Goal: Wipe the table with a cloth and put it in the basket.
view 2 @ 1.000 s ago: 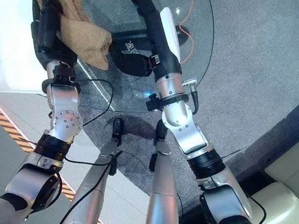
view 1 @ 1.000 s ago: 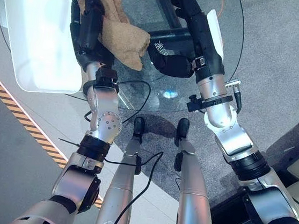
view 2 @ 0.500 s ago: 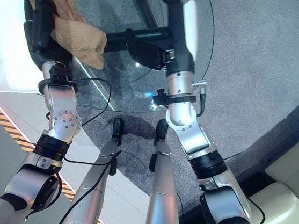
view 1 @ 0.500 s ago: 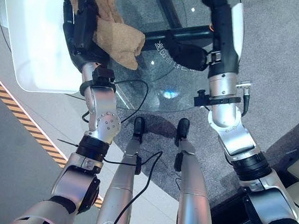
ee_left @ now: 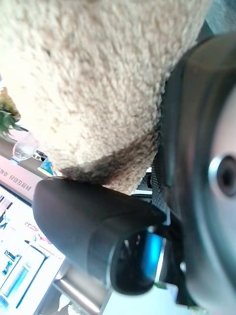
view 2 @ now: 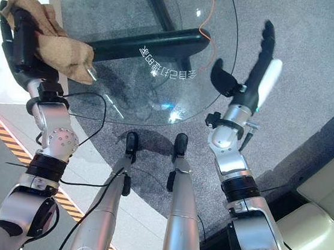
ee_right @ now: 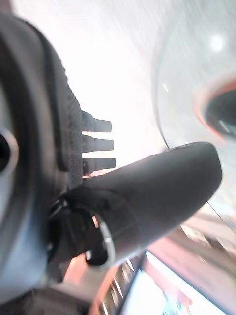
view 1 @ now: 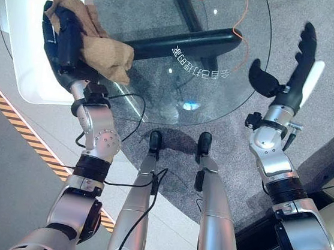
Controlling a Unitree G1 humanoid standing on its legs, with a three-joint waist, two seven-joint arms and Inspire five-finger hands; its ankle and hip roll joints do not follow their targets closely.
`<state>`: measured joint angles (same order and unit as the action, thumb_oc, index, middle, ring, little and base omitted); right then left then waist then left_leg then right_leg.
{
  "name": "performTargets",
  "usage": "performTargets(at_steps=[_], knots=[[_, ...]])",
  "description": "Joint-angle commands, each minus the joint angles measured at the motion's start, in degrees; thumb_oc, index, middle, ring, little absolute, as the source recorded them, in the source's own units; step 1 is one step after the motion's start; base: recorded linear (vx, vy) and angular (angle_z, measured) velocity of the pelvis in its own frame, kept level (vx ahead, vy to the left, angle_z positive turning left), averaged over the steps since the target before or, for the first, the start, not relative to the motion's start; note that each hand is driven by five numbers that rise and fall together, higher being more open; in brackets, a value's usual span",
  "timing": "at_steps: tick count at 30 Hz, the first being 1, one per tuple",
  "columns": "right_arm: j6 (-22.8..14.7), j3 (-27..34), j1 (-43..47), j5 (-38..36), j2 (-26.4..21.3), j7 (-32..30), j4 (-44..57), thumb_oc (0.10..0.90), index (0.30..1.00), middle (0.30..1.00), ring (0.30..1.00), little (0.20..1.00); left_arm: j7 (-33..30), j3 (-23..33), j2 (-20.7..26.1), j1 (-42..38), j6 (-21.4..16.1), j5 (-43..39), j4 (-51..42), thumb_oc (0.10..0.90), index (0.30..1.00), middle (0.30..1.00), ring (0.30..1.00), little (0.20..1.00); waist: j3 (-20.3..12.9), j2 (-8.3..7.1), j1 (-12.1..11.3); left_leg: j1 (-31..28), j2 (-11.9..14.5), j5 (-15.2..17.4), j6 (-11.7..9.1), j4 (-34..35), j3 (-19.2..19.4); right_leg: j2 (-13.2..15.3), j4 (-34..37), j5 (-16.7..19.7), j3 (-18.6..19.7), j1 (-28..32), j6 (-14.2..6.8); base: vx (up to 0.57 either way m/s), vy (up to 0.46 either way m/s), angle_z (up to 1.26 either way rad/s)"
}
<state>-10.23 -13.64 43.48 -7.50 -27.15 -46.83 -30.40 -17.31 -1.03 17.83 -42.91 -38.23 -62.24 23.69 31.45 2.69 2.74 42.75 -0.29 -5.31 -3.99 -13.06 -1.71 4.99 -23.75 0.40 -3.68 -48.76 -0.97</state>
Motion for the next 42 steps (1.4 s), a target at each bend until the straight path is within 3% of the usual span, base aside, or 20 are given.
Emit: performTargets(at_steps=[1, 12, 27, 42], knots=[[-5.69, 2.72, 1.25, -1.50, -3.76, -4.85, 1.10, 0.800, 0.900, 0.900, 0.900, 0.900, 0.12, 4.73, 7.39, -5.68, -9.68, 3.63, -3.95, 0.100, 0.300, 0.300, 0.300, 0.200, -1.66, 0.56, -1.20, -1.08, -2.49, 4.96, 1.44, -2.20, 3.75, -3.33, 2.36, -4.49, -1.82, 3.83, -0.94, 0.00, 0.000, 0.00], [-7.26, 0.71, 1.69, -7.68, -5.96, -6.34, -16.50, 0.800, 0.900, 0.900, 0.900, 0.900, -5.90, 4.46, 14.65, -9.90, -9.68, 4.62, 2.86, 0.100, 0.300, 0.300, 0.300, 0.200, -1.66, 0.73, -1.61, -0.18, -2.07, 5.15, 1.39, -2.85, 3.79, -3.57, 1.97, -4.88, -2.07, 3.22, -0.36, 0.00, -0.001, -0.02], [-9.31, 1.14, 2.85, -10.81, -6.73, -2.00, -29.73, 0.800, 0.900, 0.900, 0.900, 0.900, -14.95, 1.41, 22.02, -14.81, -7.75, 10.04, 14.74, 0.100, 0.300, 0.300, 0.300, 0.200, -1.66, 0.38, -1.75, 0.52, -1.67, 5.51, 1.51, -3.74, 3.73, -3.84, 1.80, -5.02, -2.48, 2.89, -0.15, 0.00, -0.004, 0.00], [-10.63, 0.22, 4.37, -12.07, -7.60, 0.58, -36.14, 0.800, 0.900, 0.900, 0.900, 0.900, -24.76, -4.10, 27.14, -20.28, -0.80, 20.24, 26.88, 0.100, 0.300, 0.300, 0.300, 0.200, -1.66, 0.13, -1.23, 1.10, -1.14, 5.58, 1.20, -4.15, 3.84, -3.92, 1.66, -5.12, -2.21, 2.35, -0.30, 0.00, 0.000, 0.00]])
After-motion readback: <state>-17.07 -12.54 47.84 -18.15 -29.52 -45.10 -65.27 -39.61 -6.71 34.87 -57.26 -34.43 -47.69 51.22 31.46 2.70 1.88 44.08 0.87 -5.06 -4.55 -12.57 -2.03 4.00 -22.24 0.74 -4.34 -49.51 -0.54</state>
